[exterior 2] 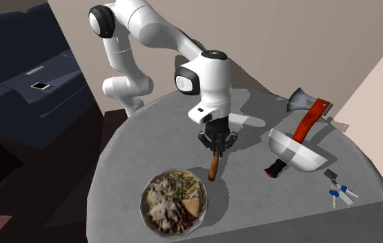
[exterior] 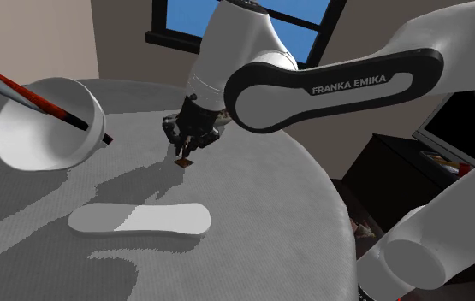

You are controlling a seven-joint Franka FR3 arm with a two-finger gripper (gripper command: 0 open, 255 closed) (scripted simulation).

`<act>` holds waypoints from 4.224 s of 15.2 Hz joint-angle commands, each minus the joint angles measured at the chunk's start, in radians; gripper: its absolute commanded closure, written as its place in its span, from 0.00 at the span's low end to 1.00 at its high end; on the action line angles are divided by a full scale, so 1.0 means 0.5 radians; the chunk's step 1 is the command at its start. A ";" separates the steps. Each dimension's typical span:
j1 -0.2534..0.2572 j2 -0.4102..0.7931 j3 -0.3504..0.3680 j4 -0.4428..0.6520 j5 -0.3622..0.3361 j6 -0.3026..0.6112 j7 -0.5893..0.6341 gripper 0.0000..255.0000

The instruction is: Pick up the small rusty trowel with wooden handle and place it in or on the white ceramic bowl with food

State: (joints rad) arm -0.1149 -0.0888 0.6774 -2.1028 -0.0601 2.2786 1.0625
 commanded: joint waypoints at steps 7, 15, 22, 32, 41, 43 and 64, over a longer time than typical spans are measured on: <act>0.000 0.005 0.001 -0.003 0.000 0.000 0.001 1.00; 0.002 -0.062 -0.019 0.157 0.062 -0.209 -0.057 1.00; 0.000 -0.091 -0.034 0.319 0.089 -0.394 -0.087 1.00; -0.006 -0.086 -0.041 0.592 0.090 -0.662 -0.105 1.00; -0.099 -0.007 -0.162 0.742 0.087 -0.738 -0.322 1.00; -0.136 0.034 -0.205 0.775 0.081 -0.735 -0.402 1.00; -0.319 0.334 -0.389 0.783 0.022 -0.471 -0.765 1.00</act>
State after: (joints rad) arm -0.2761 0.0776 0.4821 -1.6998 -0.0477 2.0304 0.6768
